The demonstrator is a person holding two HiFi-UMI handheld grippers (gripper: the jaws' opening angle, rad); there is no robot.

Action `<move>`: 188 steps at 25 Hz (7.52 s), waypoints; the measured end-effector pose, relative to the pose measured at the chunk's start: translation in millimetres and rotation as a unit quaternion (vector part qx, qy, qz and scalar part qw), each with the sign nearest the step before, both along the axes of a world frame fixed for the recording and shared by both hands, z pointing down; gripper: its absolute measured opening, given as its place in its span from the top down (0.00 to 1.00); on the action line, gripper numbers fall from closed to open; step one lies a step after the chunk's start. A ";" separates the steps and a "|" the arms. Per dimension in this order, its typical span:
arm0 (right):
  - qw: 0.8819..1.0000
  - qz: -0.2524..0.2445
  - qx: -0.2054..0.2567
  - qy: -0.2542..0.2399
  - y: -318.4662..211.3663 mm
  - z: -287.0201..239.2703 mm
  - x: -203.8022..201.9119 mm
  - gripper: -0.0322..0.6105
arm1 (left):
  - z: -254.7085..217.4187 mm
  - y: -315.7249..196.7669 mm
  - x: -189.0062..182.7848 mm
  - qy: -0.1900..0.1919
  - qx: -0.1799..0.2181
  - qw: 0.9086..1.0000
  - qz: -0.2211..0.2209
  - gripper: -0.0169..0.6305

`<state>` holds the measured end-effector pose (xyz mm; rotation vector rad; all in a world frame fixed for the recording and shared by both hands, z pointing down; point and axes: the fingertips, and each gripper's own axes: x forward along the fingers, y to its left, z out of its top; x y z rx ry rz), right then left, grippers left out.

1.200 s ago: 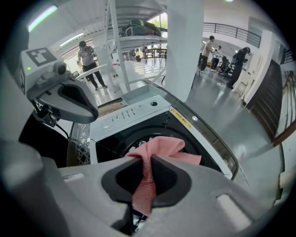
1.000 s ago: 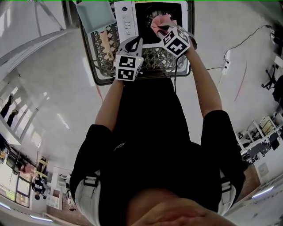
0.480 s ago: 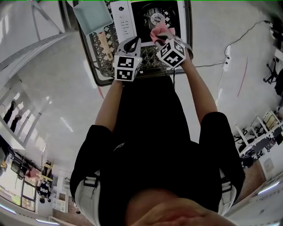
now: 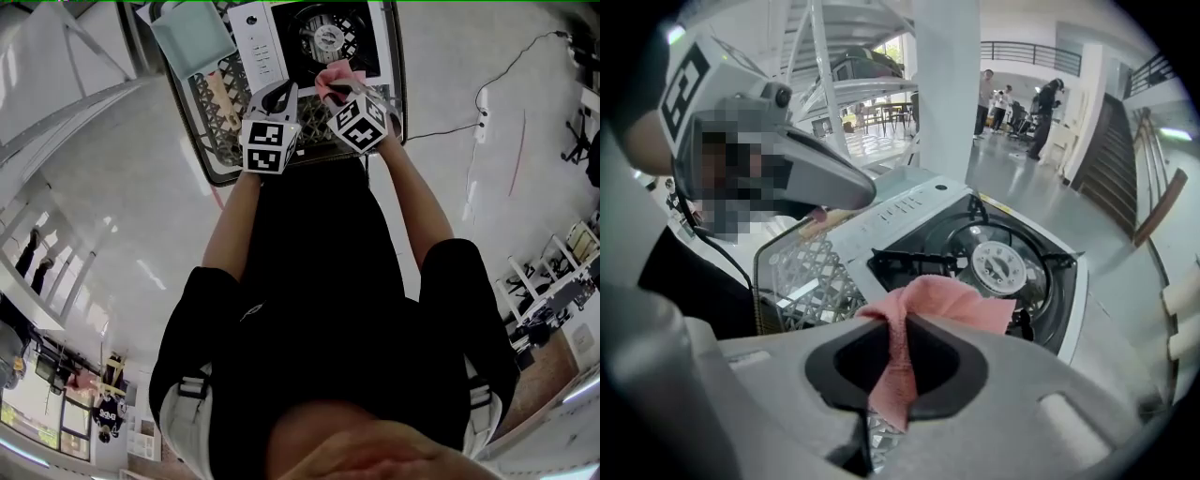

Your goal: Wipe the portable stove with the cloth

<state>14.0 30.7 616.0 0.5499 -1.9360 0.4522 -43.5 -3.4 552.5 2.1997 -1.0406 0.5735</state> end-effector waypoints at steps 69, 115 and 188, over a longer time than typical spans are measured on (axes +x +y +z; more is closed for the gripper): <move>0.995 -0.072 0.034 -0.053 -149.8 4.3 87.5 0.89 | 7.0 -29.7 97.4 -0.052 -0.029 0.993 -0.104 0.97; 0.998 0.025 0.034 -0.051 14.1 9.9 101.3 0.89 | 3.5 33.6 109.6 -0.018 -0.029 0.999 -0.027 0.97; 0.976 0.146 0.023 -0.160 -210.1 12.9 141.5 0.77 | 9.7 -20.9 124.2 -0.042 -0.046 0.995 -0.078 0.97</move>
